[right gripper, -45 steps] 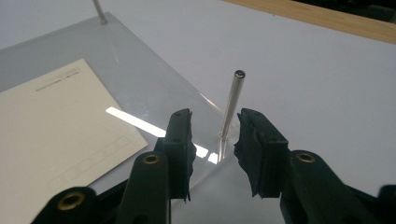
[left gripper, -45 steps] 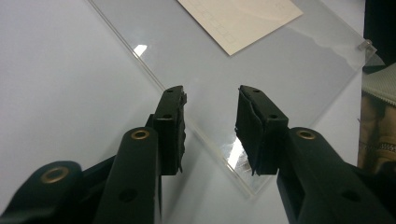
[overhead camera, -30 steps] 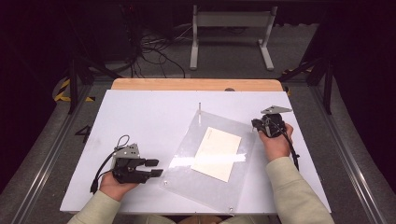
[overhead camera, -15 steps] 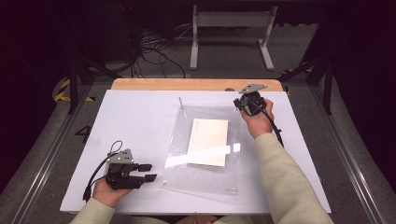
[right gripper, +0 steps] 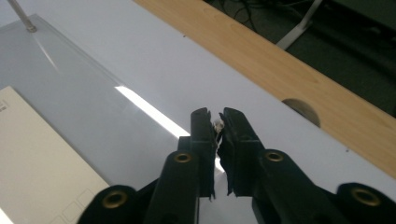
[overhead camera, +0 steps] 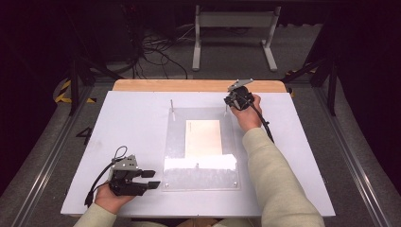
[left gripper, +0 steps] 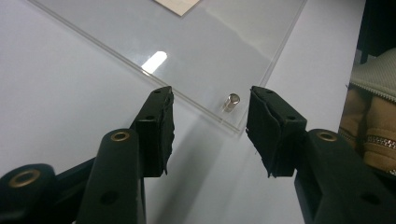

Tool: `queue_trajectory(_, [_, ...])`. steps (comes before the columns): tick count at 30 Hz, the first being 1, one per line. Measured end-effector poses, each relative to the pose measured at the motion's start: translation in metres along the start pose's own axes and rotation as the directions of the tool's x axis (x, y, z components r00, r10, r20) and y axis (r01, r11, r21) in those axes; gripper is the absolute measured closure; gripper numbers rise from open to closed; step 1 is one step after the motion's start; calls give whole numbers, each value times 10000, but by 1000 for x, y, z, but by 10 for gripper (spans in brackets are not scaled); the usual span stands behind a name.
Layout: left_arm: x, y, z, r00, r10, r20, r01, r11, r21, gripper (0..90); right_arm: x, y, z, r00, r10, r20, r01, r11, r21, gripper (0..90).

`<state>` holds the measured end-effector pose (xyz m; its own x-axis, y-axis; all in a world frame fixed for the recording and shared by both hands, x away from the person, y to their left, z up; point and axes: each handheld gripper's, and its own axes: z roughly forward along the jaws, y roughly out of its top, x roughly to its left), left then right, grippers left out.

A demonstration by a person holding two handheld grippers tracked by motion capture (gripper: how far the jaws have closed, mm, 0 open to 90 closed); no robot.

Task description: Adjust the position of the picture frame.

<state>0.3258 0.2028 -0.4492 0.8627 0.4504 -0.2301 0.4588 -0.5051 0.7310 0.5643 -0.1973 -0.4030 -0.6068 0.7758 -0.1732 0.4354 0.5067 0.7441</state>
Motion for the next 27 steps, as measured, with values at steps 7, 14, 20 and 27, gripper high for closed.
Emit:
queue_trajectory(7, [-2, 3, 1, 9998, 217, -38, -217, 9998, -54, 509, 5, -3, -23, 9998, -28, 196, 26, 9999, 133, 709])
queue_trajectory(14, [-9, 8, 4, 9977, 664, -104, -665, 9977, -97, 487, 28, -31, -77, 9866, -302, -1601, 143, 9949, -995, 658])
queue_trajectory(20, [-16, 13, 9, 9951, 982, 105, -983, 9952, 38, 490, 64, -61, -120, 9516, -1456, -2708, 1148, 9853, -1265, 625])
queue_trajectory(27, [-21, 15, 12, 9928, 1177, 226, -1180, 9930, 109, 492, 91, -93, -153, 9197, -1731, -3523, 1351, 9823, -1299, 593])
